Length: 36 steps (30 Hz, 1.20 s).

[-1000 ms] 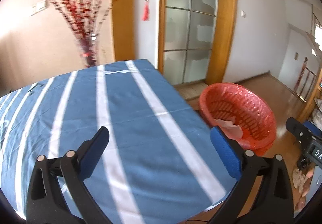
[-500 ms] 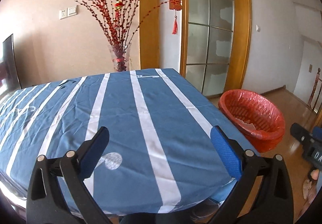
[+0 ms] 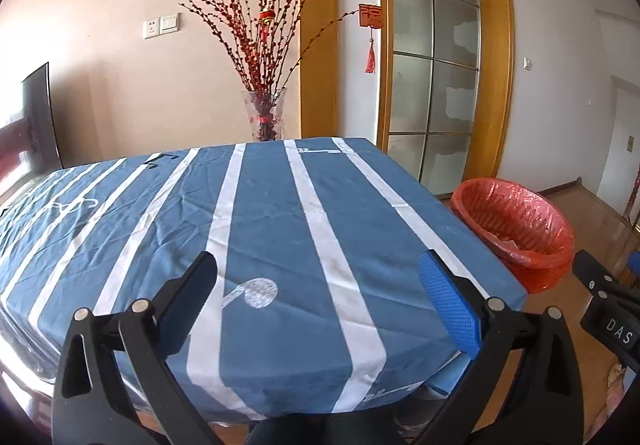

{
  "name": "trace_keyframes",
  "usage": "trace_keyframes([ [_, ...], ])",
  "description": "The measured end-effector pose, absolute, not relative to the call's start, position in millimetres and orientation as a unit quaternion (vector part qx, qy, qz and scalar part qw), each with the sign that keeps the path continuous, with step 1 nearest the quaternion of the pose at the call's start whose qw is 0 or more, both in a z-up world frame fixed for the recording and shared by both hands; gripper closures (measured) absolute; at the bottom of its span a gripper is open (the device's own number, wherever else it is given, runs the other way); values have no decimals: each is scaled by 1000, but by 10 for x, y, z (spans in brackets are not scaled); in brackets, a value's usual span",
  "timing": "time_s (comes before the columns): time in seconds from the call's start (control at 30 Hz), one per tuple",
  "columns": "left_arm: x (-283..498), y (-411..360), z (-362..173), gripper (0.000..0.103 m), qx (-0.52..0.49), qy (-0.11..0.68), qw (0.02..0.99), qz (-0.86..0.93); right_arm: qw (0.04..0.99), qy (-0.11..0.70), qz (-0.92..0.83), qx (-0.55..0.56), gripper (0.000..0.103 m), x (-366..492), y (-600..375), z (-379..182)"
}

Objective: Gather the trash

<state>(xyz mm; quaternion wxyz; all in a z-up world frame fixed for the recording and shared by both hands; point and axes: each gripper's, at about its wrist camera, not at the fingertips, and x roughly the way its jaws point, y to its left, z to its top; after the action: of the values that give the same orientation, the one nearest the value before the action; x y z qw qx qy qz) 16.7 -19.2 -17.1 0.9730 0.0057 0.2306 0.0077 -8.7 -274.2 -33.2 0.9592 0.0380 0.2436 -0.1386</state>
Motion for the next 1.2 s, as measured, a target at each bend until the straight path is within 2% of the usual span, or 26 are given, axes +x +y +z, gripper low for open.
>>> trace_keyframes([
  [1.2,-41,-46,-262,4,7,230,972,43,955,248,-158,44,2,-294,-2697,-417],
])
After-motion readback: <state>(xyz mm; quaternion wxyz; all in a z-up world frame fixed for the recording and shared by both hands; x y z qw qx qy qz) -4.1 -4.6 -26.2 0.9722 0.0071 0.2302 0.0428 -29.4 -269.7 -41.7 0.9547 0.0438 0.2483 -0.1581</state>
